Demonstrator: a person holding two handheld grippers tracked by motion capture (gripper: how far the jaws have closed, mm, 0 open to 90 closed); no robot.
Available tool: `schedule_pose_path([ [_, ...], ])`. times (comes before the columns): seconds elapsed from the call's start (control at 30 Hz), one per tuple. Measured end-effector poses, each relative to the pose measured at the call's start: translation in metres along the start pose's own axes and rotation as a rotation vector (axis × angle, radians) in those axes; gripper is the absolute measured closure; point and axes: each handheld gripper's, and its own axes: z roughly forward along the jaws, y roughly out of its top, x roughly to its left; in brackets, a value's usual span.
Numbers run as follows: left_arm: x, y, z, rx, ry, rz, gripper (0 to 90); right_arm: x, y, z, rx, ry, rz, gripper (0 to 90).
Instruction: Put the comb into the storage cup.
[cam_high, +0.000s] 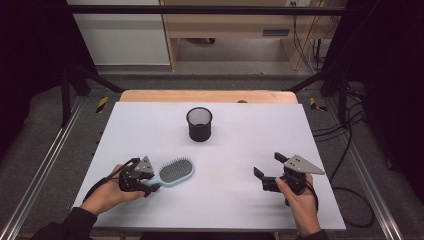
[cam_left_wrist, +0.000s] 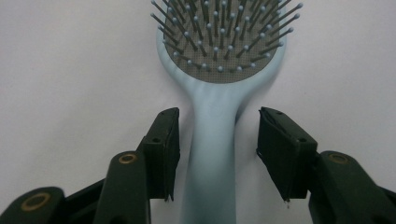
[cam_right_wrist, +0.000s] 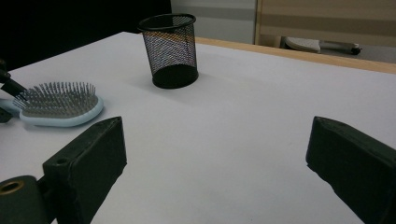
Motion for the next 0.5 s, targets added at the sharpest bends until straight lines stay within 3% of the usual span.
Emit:
schedule_pose_path([
  [0.5,-0.001,0.004,0.002,0.043,-0.017,0.0,66.9,0.0,-0.0004,0.0009,0.008,0.004,0.0,5.3],
])
